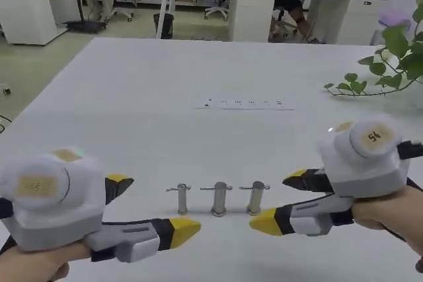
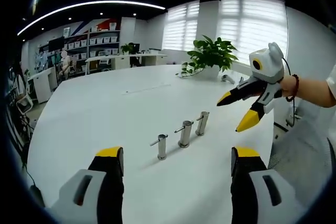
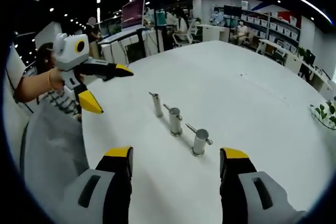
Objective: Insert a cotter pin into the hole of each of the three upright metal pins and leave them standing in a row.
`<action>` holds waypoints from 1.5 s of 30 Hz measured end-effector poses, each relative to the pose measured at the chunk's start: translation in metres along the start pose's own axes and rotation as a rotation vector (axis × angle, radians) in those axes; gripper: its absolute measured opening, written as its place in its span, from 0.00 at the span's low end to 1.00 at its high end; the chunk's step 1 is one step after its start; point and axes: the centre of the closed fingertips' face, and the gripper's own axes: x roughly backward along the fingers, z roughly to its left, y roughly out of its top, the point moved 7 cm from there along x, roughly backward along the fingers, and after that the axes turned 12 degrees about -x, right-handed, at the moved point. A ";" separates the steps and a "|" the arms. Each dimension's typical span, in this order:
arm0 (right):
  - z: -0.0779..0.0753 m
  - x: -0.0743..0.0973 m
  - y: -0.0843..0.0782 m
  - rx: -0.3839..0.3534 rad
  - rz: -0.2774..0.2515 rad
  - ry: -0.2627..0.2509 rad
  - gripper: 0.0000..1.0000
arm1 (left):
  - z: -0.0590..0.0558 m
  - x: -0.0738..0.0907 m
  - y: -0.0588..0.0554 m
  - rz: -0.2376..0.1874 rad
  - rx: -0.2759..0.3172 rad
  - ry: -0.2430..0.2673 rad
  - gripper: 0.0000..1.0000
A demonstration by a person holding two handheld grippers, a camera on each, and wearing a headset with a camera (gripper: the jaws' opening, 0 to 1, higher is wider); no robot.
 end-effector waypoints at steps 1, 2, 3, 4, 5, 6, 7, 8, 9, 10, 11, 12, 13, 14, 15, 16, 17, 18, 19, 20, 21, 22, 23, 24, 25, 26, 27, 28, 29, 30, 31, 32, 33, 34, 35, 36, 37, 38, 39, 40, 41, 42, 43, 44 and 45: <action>0.001 0.001 -0.001 -0.004 -0.010 -0.008 0.70 | 0.000 0.001 0.000 0.001 0.001 0.000 0.85; 0.002 0.001 -0.002 -0.008 -0.011 -0.012 0.71 | 0.000 0.001 0.000 0.001 0.001 0.000 0.86; 0.003 0.002 -0.004 -0.014 -0.012 -0.016 0.73 | -0.001 0.002 0.000 0.003 0.007 0.002 0.86; 0.004 0.002 -0.005 -0.018 -0.015 -0.020 0.74 | -0.001 0.002 0.000 0.002 0.009 0.004 0.86; 0.004 0.003 -0.006 -0.025 -0.019 -0.027 0.75 | -0.002 0.003 0.001 0.003 0.007 0.007 0.86; 0.004 0.003 -0.006 -0.026 -0.020 -0.028 0.76 | -0.002 0.003 0.001 0.007 0.005 0.010 0.86; 0.005 0.004 -0.006 -0.037 -0.023 -0.032 0.78 | -0.002 0.003 0.001 0.010 0.004 0.014 0.86; 0.006 0.004 -0.007 -0.045 -0.029 -0.034 0.80 | -0.003 0.003 0.000 0.010 0.004 0.016 0.86; 0.006 0.005 -0.007 -0.047 -0.038 -0.035 0.83 | -0.003 0.004 0.000 0.009 0.007 0.017 0.86; 0.006 0.005 -0.006 -0.055 -0.048 -0.041 0.86 | -0.004 0.004 0.000 0.009 0.008 0.018 0.86; 0.007 0.005 -0.006 -0.061 -0.054 -0.043 0.89 | -0.005 0.005 0.000 0.007 0.007 0.022 0.86; 0.007 0.006 -0.006 -0.064 -0.066 -0.043 0.90 | -0.005 0.005 0.000 0.006 0.006 0.024 0.86; 0.008 0.006 -0.006 -0.062 -0.071 -0.044 0.90 | -0.006 0.006 0.001 0.004 0.005 0.026 0.86; 0.010 0.006 -0.007 -0.056 -0.073 -0.051 0.90 | -0.006 0.006 0.001 0.004 0.003 0.029 0.86; 0.010 0.006 -0.007 -0.049 -0.072 -0.058 0.92 | -0.006 0.007 0.001 0.004 0.002 0.033 0.86; 0.013 0.006 -0.009 -0.038 -0.061 -0.066 0.93 | -0.006 0.008 0.001 0.004 -0.002 0.037 0.86; 0.015 0.005 -0.010 -0.036 -0.062 -0.065 0.95 | -0.006 0.009 0.001 0.006 -0.003 0.041 0.87; 0.018 0.006 -0.012 -0.031 -0.071 -0.062 0.97 | -0.006 0.010 0.000 0.007 -0.004 0.045 0.87; 0.020 0.006 -0.012 -0.030 -0.081 -0.060 0.98 | -0.006 0.011 0.000 0.004 -0.004 0.048 0.88; 0.023 0.006 -0.014 -0.033 -0.086 -0.061 1.00 | -0.006 0.013 0.001 0.001 -0.003 0.051 0.88; 0.024 0.007 -0.015 -0.036 -0.087 -0.062 1.00 | -0.007 0.014 0.001 0.000 -0.002 0.053 0.89; 0.025 0.007 -0.016 -0.043 -0.089 -0.065 1.00 | -0.008 0.015 0.000 -0.001 -0.003 0.055 0.89; 0.026 0.008 -0.017 -0.053 -0.098 -0.068 1.00 | -0.008 0.015 0.000 0.001 -0.003 0.056 0.89; 0.027 0.008 -0.017 -0.059 -0.102 -0.067 1.00 | -0.009 0.016 0.000 0.003 -0.004 0.058 0.89; 0.028 0.008 -0.019 -0.076 -0.109 -0.067 1.00 | -0.010 0.017 -0.001 0.001 -0.006 0.061 0.89; 0.029 0.009 -0.020 -0.084 -0.114 -0.065 1.00 | -0.010 0.017 -0.001 -0.001 -0.005 0.062 0.89; 0.030 0.009 -0.021 -0.094 -0.119 -0.065 1.00 | -0.010 0.018 -0.002 -0.005 -0.003 0.064 0.89; 0.031 0.009 -0.022 -0.099 -0.123 -0.070 1.00 | -0.010 0.018 -0.002 -0.007 -0.002 0.065 0.89; 0.031 0.009 -0.023 -0.102 -0.130 -0.078 1.00 | -0.010 0.019 -0.003 -0.006 0.002 0.068 0.89; 0.031 0.009 -0.024 -0.103 -0.133 -0.085 1.00 | -0.011 0.019 -0.004 0.000 0.002 0.068 0.89; 0.031 0.009 -0.027 -0.108 -0.129 -0.091 1.00 | -0.011 0.020 -0.005 0.006 -0.001 0.072 0.89; 0.032 0.009 -0.028 -0.112 -0.131 -0.094 1.00 | -0.011 0.021 -0.006 0.005 -0.001 0.075 0.89; 0.032 0.009 -0.029 -0.116 -0.139 -0.094 0.99 | -0.011 0.022 -0.006 0.003 0.003 0.076 0.89; 0.033 0.009 -0.029 -0.116 -0.141 -0.092 0.99 | -0.011 0.022 -0.007 0.004 0.006 0.077 0.89; 0.034 0.010 -0.029 -0.117 -0.143 -0.091 0.99 | -0.011 0.023 -0.008 0.005 0.006 0.079 0.88; 0.035 0.009 -0.030 -0.117 -0.143 -0.090 0.99 | -0.011 0.023 -0.008 0.008 0.004 0.082 0.88; 0.035 0.009 -0.030 -0.117 -0.140 -0.090 0.98 | -0.012 0.024 -0.009 0.010 0.002 0.085 0.88; 0.036 0.009 -0.031 -0.117 -0.140 -0.091 0.98 | -0.011 0.024 -0.010 0.009 0.003 0.086 0.88; 0.036 0.009 -0.031 -0.118 -0.141 -0.092 0.97 | -0.011 0.024 -0.010 0.008 0.007 0.087 0.88; 0.036 0.009 -0.032 -0.123 -0.145 -0.092 0.97 | -0.011 0.024 -0.010 0.007 0.009 0.087 0.88; 0.036 0.009 -0.032 -0.128 -0.148 -0.089 0.96 | -0.011 0.023 -0.011 0.007 0.010 0.086 0.87; 0.037 0.009 -0.033 -0.133 -0.149 -0.086 0.96 | -0.012 0.024 -0.012 0.015 0.006 0.088 0.87; 0.037 0.009 -0.033 -0.134 -0.149 -0.084 0.96 | -0.012 0.024 -0.012 0.019 0.003 0.090 0.87; 0.038 0.008 -0.034 -0.132 -0.148 -0.084 0.96 | -0.012 0.024 -0.013 0.023 0.002 0.093 0.87; 0.038 0.008 -0.034 -0.130 -0.147 -0.085 0.96 | -0.012 0.024 -0.013 0.025 0.003 0.095 0.87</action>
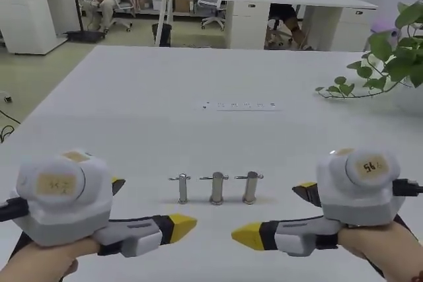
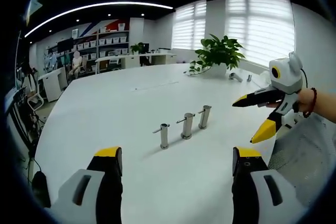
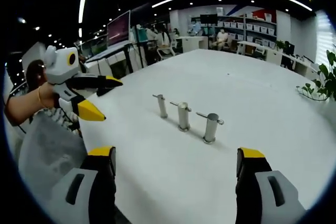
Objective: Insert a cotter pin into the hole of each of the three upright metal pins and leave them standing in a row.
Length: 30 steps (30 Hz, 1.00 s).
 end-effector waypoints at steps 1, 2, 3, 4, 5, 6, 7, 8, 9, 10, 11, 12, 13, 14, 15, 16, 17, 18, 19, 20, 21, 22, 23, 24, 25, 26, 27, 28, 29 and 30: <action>0.000 0.000 -0.001 0.002 -0.001 0.000 0.96 | -0.001 0.000 0.000 -0.002 0.006 0.003 0.86; 0.001 0.000 -0.001 0.003 -0.002 0.001 0.95 | -0.001 0.000 0.000 -0.003 0.010 0.004 0.86; 0.001 0.001 -0.002 0.001 -0.003 0.003 0.95 | -0.001 0.000 -0.001 -0.005 0.014 0.005 0.86; 0.001 0.001 -0.002 0.000 -0.004 0.003 0.95 | -0.002 0.001 -0.001 -0.006 0.016 0.006 0.86; 0.002 0.001 -0.002 0.002 -0.009 0.006 0.95 | -0.002 0.001 0.000 -0.009 0.018 0.008 0.85; 0.001 0.001 -0.003 0.003 -0.008 0.006 0.95 | -0.003 0.001 -0.001 -0.009 0.019 0.009 0.85; 0.001 0.001 -0.003 0.006 -0.005 0.004 0.95 | -0.003 0.001 -0.001 -0.007 0.021 0.010 0.85; 0.001 0.001 -0.003 0.009 -0.004 0.003 0.94 | -0.003 0.001 -0.002 -0.005 0.021 0.013 0.84; 0.001 0.002 -0.003 0.013 -0.002 0.000 0.94 | -0.004 0.001 -0.002 -0.004 0.022 0.017 0.84; 0.001 0.002 -0.003 0.016 -0.004 -0.001 0.94 | -0.004 0.001 -0.003 -0.004 0.023 0.018 0.84; 0.001 0.002 -0.002 0.018 -0.007 -0.001 0.94 | -0.004 0.001 -0.003 -0.004 0.025 0.019 0.84; 0.001 0.003 -0.001 0.020 -0.010 0.002 0.94 | -0.004 0.002 -0.003 -0.006 0.027 0.022 0.83; 0.001 0.003 -0.001 0.020 -0.010 0.002 0.93 | -0.004 0.002 -0.004 -0.006 0.028 0.023 0.82; 0.001 0.003 0.000 0.019 -0.012 -0.003 0.93 | -0.004 0.002 -0.004 -0.004 0.029 0.025 0.82; 0.000 0.003 0.001 0.023 -0.018 -0.007 0.93 | -0.004 0.002 -0.005 -0.001 0.028 0.028 0.82; 0.000 0.004 0.002 0.021 -0.021 -0.008 0.93 | -0.004 0.002 -0.005 0.001 0.027 0.031 0.82; 0.000 0.004 0.003 0.017 -0.026 -0.004 0.93 | -0.004 0.002 -0.005 0.000 0.028 0.032 0.82; 0.001 0.004 0.004 0.016 -0.028 -0.002 0.93 | -0.004 0.002 -0.005 -0.002 0.029 0.033 0.82; 0.001 0.004 0.004 0.017 -0.031 -0.001 0.93 | -0.004 0.002 -0.004 -0.008 0.032 0.034 0.82; 0.002 0.004 0.006 0.023 -0.038 0.000 0.93 | -0.004 0.001 -0.004 -0.011 0.033 0.036 0.81; 0.002 0.004 0.006 0.026 -0.043 0.001 0.93 | -0.004 0.001 -0.004 -0.014 0.032 0.036 0.81; 0.002 0.004 0.007 0.024 -0.047 0.003 0.93 | -0.005 0.001 -0.004 -0.016 0.031 0.037 0.81; 0.002 0.004 0.007 0.020 -0.049 0.006 0.93 | -0.005 0.001 -0.005 -0.014 0.029 0.038 0.81; 0.002 0.003 0.007 0.018 -0.048 0.009 0.93 | -0.006 0.001 -0.007 -0.001 0.020 0.035 0.81; 0.002 0.003 0.008 0.019 -0.049 0.009 0.93 | -0.006 0.001 -0.007 0.003 0.011 0.037 0.81; 0.002 0.004 0.008 0.020 -0.053 0.008 0.93 | -0.005 0.001 -0.008 0.005 -0.001 0.044 0.81; 0.002 0.004 0.008 0.020 -0.053 0.008 0.93 | -0.006 0.001 -0.008 0.006 0.000 0.047 0.81; 0.002 0.004 0.008 0.020 -0.056 0.009 0.93 | -0.005 0.001 -0.009 0.005 0.006 0.048 0.81; 0.002 0.004 0.008 0.018 -0.064 0.012 0.92 | -0.006 0.001 -0.009 0.004 0.011 0.047 0.81; 0.002 0.004 0.008 0.015 -0.066 0.013 0.92 | -0.006 0.001 -0.009 0.001 0.016 0.047 0.81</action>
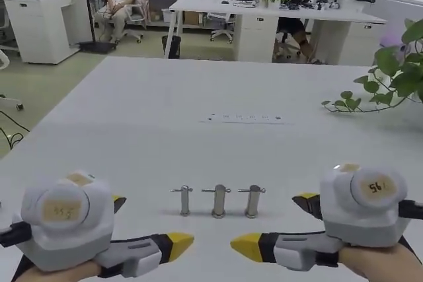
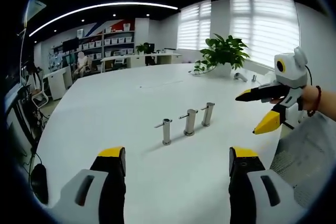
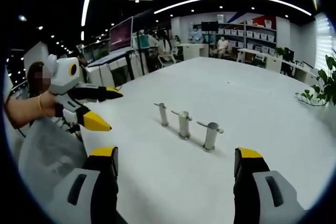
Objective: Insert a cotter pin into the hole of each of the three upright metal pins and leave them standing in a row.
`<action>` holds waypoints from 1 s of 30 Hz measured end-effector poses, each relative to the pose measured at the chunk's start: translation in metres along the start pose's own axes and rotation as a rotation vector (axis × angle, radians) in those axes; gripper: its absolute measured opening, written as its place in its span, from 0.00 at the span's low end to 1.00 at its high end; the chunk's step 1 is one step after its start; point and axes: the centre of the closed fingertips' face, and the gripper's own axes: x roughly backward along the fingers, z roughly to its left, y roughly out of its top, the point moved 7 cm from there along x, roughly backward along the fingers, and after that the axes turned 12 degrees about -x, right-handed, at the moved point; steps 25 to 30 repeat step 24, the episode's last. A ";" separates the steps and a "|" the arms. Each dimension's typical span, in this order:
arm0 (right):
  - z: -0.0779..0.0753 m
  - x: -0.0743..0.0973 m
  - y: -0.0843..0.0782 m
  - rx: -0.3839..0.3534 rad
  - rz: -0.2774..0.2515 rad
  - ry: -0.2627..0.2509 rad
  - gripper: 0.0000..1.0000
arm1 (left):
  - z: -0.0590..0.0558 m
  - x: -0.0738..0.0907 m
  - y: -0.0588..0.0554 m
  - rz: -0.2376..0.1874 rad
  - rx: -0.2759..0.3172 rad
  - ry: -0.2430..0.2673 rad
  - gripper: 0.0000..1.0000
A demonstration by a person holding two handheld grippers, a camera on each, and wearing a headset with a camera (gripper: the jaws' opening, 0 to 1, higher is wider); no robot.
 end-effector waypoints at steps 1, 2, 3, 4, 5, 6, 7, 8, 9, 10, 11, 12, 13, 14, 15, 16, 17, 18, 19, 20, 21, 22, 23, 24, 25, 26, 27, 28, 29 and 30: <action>0.000 0.000 0.000 -0.002 -0.002 0.003 0.92 | 0.000 0.000 0.000 -0.002 0.000 0.000 0.81; 0.000 0.000 0.000 -0.003 -0.003 0.005 0.92 | 0.000 0.000 0.000 -0.002 -0.004 0.001 0.81; 0.000 -0.001 0.000 -0.004 -0.002 0.005 0.91 | 0.000 0.000 0.000 -0.001 -0.006 0.005 0.81; 0.000 -0.001 0.000 -0.003 -0.001 0.005 0.91 | 0.000 0.001 0.001 -0.007 -0.006 0.008 0.81; 0.000 -0.001 0.000 -0.001 0.001 0.003 0.91 | 0.000 0.001 0.001 -0.010 -0.003 0.010 0.81; 0.000 -0.002 0.000 0.000 0.002 0.002 0.91 | 0.001 0.001 0.001 -0.012 0.002 0.012 0.81; -0.001 -0.002 0.001 0.003 0.000 0.002 0.91 | 0.002 0.001 0.001 -0.013 0.002 0.012 0.81; 0.000 -0.002 0.002 0.004 -0.001 0.003 0.91 | 0.002 0.002 0.001 -0.012 0.002 0.015 0.81; 0.000 -0.002 0.002 0.006 0.001 0.003 0.91 | 0.003 0.002 0.001 -0.012 0.002 0.017 0.81; -0.001 -0.003 0.003 0.007 0.000 0.001 0.91 | 0.003 0.002 0.001 -0.012 0.003 0.019 0.81; -0.001 -0.003 0.003 0.006 0.000 0.000 0.91 | 0.003 0.003 0.001 -0.012 0.006 0.020 0.81; -0.001 -0.003 0.003 0.004 0.002 0.001 0.91 | 0.003 0.003 0.001 -0.013 0.008 0.020 0.81; 0.000 -0.004 0.003 0.003 -0.001 0.000 0.91 | 0.004 0.003 0.001 -0.017 0.011 0.020 0.81; 0.000 -0.004 0.003 0.003 -0.003 0.001 0.91 | 0.004 0.003 0.001 -0.019 0.014 0.022 0.81; 0.000 -0.004 0.003 0.003 -0.006 0.001 0.91 | 0.004 0.003 0.001 -0.020 0.016 0.022 0.81; 0.001 -0.004 0.002 0.000 -0.008 0.003 0.91 | 0.004 0.003 0.001 -0.021 0.018 0.023 0.81; 0.001 -0.005 0.002 -0.002 -0.008 0.004 0.91 | 0.005 0.003 0.001 -0.022 0.022 0.024 0.81; 0.001 -0.005 0.001 -0.002 -0.004 0.005 0.91 | 0.006 0.003 0.001 -0.022 0.024 0.025 0.81; 0.001 -0.005 0.001 -0.001 -0.003 0.003 0.90 | 0.005 0.003 0.001 -0.025 0.025 0.025 0.81; 0.001 -0.005 0.000 -0.001 0.001 0.001 0.90 | 0.005 0.003 0.001 -0.027 0.025 0.026 0.81; 0.002 -0.005 -0.001 -0.001 0.003 0.000 0.90 | 0.006 0.003 0.001 -0.025 0.026 0.026 0.81; 0.002 -0.005 -0.001 -0.002 0.003 0.000 0.90 | 0.006 0.003 0.001 -0.025 0.026 0.025 0.81; 0.002 -0.005 -0.002 -0.006 0.001 0.000 0.90 | 0.006 0.003 0.001 -0.025 0.026 0.024 0.81; 0.002 -0.005 -0.003 -0.013 0.000 0.004 0.90 | 0.005 0.003 0.001 -0.027 0.028 0.023 0.81; 0.002 -0.005 -0.003 -0.013 0.000 0.004 0.90 | 0.005 0.003 0.001 -0.027 0.028 0.023 0.81; 0.002 -0.005 -0.003 -0.013 0.000 0.004 0.90 | 0.005 0.003 0.001 -0.027 0.028 0.023 0.81; 0.002 -0.005 -0.003 -0.013 0.000 0.004 0.90 | 0.005 0.003 0.001 -0.027 0.028 0.023 0.81; 0.002 -0.005 -0.003 -0.013 0.000 0.004 0.90 | 0.005 0.003 0.001 -0.027 0.028 0.023 0.81; 0.002 -0.005 -0.003 -0.013 0.000 0.004 0.90 | 0.005 0.003 0.001 -0.027 0.028 0.023 0.81; 0.002 -0.005 -0.003 -0.013 0.000 0.004 0.90 | 0.005 0.003 0.001 -0.027 0.028 0.023 0.81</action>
